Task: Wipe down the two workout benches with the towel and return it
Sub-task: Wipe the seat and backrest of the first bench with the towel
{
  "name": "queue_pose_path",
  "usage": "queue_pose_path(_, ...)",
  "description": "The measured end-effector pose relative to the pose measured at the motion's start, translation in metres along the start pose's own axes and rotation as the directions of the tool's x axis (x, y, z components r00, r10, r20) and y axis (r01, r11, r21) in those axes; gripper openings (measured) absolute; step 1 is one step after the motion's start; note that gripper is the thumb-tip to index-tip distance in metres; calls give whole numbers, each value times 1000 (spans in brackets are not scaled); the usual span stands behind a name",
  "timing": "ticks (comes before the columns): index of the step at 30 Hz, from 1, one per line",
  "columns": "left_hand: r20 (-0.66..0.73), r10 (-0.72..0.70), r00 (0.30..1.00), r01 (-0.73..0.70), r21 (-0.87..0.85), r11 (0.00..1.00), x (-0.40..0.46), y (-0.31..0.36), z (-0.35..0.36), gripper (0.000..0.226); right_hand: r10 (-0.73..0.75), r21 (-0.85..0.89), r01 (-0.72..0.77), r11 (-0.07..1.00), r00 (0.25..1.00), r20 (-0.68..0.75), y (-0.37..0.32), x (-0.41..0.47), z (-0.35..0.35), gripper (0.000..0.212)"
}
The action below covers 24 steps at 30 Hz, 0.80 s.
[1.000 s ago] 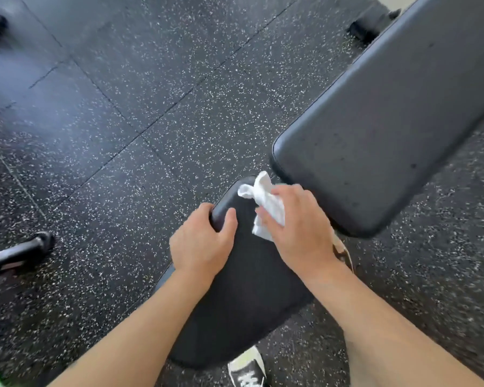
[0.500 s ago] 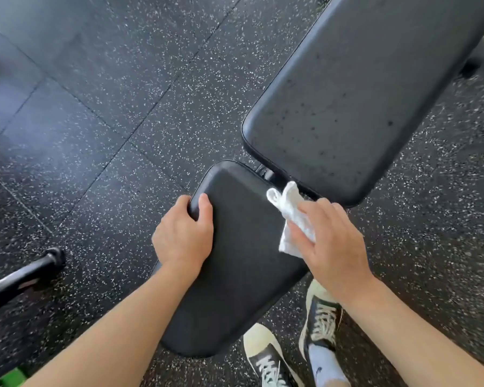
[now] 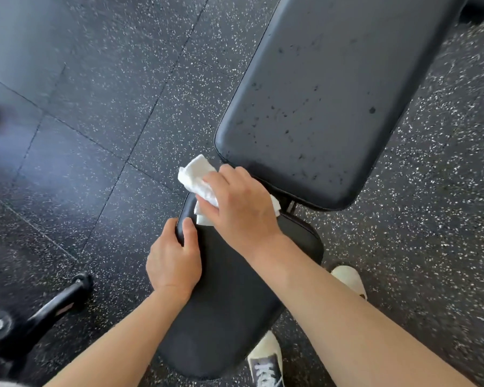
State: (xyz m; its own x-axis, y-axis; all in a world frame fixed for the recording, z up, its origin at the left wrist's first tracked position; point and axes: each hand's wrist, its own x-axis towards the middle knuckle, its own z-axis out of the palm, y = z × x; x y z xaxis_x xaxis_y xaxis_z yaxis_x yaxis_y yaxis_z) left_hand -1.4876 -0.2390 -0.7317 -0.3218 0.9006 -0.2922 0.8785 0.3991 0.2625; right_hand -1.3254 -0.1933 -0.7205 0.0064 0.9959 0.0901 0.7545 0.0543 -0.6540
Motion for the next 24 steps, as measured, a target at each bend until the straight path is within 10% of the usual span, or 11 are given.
queue_pose_path(15, 87, 19, 996, -11, -97, 995, 2, -6, -5, 51, 36, -259, -55, 964, 997, -74, 24, -65, -35, 29)
queue_pose_path(24, 303, 616, 727, -616, -108, 780, 22, -32, -38, 73, 152, -302, -214, 929, 964, -217, 12, -92, -30, 30)
